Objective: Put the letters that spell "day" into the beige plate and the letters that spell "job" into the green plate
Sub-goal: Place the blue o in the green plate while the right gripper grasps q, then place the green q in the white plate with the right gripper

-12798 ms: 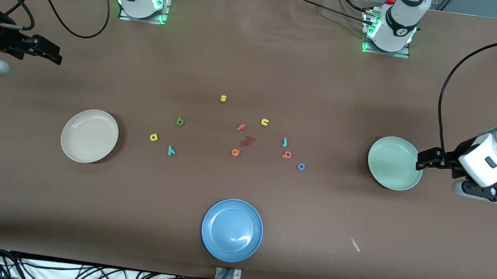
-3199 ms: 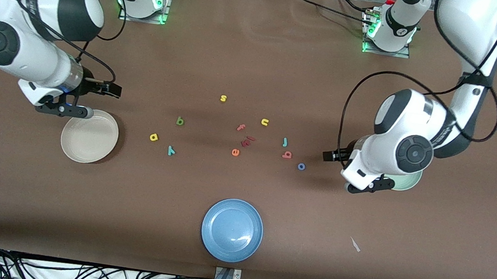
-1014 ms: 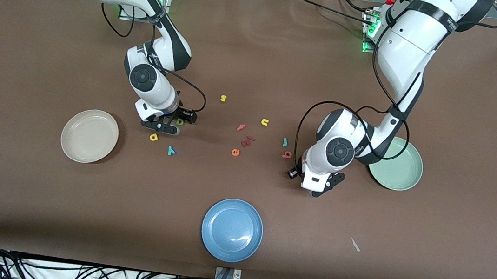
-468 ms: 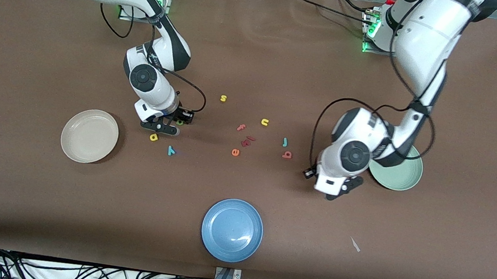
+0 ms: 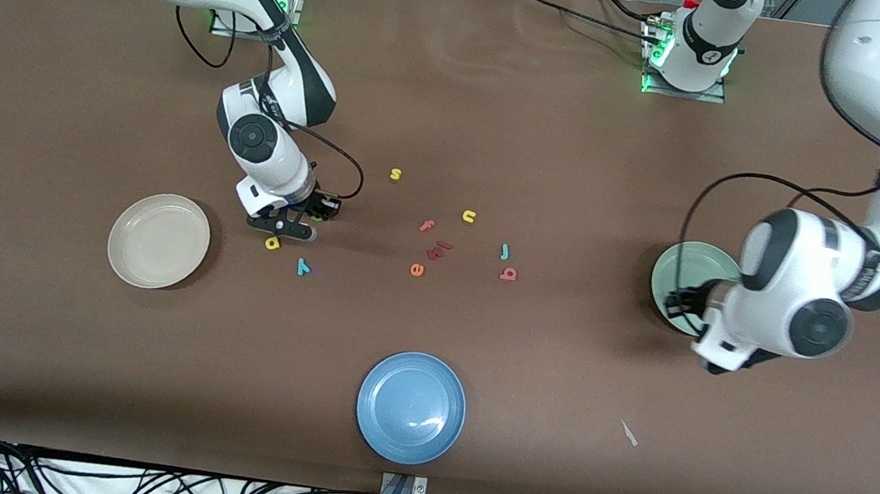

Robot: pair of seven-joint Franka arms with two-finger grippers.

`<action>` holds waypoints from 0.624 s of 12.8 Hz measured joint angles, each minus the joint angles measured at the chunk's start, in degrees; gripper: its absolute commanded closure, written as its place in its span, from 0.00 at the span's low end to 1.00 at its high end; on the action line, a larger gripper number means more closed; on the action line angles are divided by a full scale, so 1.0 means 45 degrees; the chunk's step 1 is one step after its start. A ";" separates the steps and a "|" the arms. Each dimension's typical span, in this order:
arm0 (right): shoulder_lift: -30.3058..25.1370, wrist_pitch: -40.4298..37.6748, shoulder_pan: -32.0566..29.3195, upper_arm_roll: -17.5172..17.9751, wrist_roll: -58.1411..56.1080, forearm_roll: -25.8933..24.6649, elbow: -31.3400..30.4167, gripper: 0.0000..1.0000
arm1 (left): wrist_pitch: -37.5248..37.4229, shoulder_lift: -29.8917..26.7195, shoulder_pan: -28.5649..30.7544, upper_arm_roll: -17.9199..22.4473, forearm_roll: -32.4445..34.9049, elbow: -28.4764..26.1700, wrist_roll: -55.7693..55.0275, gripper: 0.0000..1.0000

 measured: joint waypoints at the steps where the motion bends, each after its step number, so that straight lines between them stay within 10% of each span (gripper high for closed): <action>1: 0.0014 -0.0245 -0.0005 -0.0010 0.0000 -0.0022 0.0114 0.88 | 0.0067 0.0146 0.0505 0.0000 0.0361 -0.0186 0.0597 0.81; 4: -0.0067 -0.3525 -0.0078 -0.0078 0.0000 -0.0086 0.1942 0.90 | 0.1059 0.0997 0.1254 -0.0011 0.0715 -0.0470 0.1252 0.70; 5: -0.0199 -0.4444 -0.0088 -0.0178 -0.0032 -0.0119 0.2607 0.90 | 0.1413 0.1248 0.1332 -0.0012 0.0721 -0.0583 0.1273 0.48; 6: -0.0400 -0.4988 -0.0091 -0.0360 -0.0210 -0.0185 0.3015 0.90 | 0.1624 0.1398 0.1366 -0.0013 0.0721 -0.0689 0.1274 0.00; 8: -0.0936 -0.5588 -0.0101 -0.0988 -0.1498 -0.0245 0.3243 0.90 | 0.1667 0.1471 0.1367 -0.0030 0.0722 -0.0741 0.1275 0.00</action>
